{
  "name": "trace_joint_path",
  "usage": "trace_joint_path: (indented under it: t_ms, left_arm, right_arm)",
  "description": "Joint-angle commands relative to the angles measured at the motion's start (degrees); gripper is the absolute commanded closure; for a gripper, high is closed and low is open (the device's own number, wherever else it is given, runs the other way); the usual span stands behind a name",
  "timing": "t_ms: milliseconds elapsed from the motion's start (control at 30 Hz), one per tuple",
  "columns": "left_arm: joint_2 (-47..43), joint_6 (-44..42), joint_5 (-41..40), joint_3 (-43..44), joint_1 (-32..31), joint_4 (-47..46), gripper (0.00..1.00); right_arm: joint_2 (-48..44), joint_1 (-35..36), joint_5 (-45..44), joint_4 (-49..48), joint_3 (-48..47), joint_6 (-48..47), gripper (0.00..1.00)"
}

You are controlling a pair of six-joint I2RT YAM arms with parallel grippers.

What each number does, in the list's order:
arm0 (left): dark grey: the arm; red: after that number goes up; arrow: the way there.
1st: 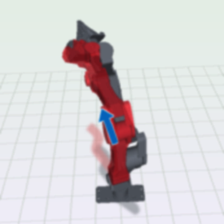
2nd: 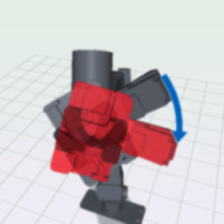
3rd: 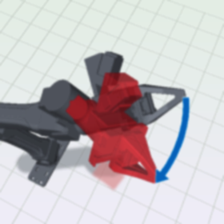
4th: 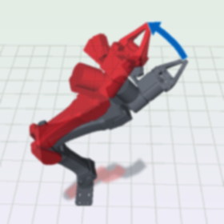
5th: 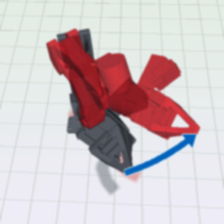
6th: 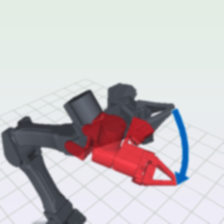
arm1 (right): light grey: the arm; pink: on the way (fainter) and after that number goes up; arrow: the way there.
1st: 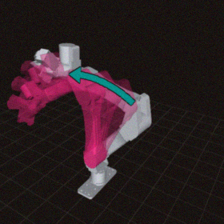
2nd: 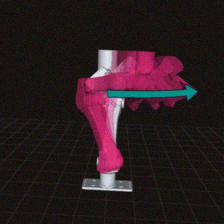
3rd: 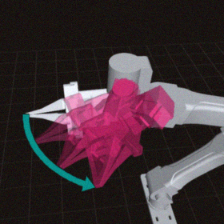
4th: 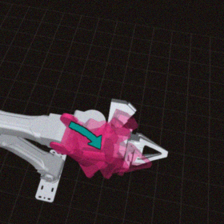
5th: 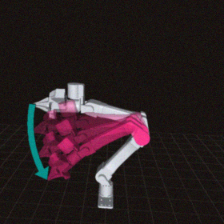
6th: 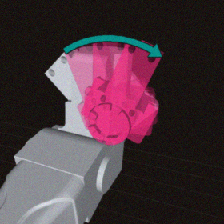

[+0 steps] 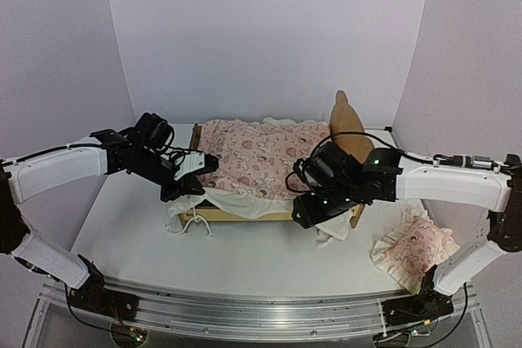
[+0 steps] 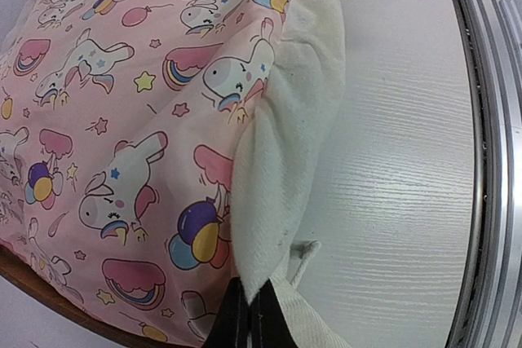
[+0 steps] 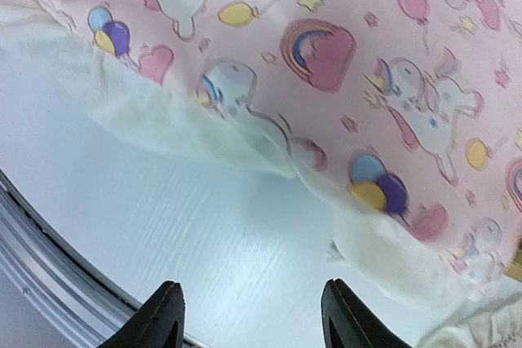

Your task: Set up the pet bed

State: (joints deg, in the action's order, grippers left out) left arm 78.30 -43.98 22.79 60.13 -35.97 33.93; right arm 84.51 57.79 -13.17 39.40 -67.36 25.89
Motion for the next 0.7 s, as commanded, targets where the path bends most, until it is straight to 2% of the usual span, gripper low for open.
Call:
trace_joint_path:
  t_ms: [0,233,300,467,633,667]
  left_arm:
    - [-0.3,0.4,0.7,-0.6,0.3,-1.8,1.0]
    - [0.0,0.3,0.8,-0.8,0.3,-2.6,1.0]
    - [0.0,0.2,0.8,-0.8,0.3,-2.5,1.0]
    - [0.0,0.1,0.7,-0.7,0.3,-2.6,1.0]
    - [0.0,0.0,0.5,-0.7,0.3,-2.6,1.0]
    - [0.0,-0.1,0.4,-0.7,0.3,-2.6,1.0]
  right_arm:
    - [6.1,0.3,-3.8,-11.8,-2.2,3.0,0.43]
    - [12.8,0.3,-7.6,-13.1,-4.3,1.4,0.5]
    - [13.3,0.2,-9.6,-13.2,-4.5,1.2,0.55]
    - [14.7,0.1,-14.6,-13.3,-4.9,0.4,0.73]
    - [14.5,-0.7,-14.1,-13.3,-4.9,-1.2,1.0]
    - [13.8,-0.8,-13.5,-13.2,-4.9,-1.8,1.0]
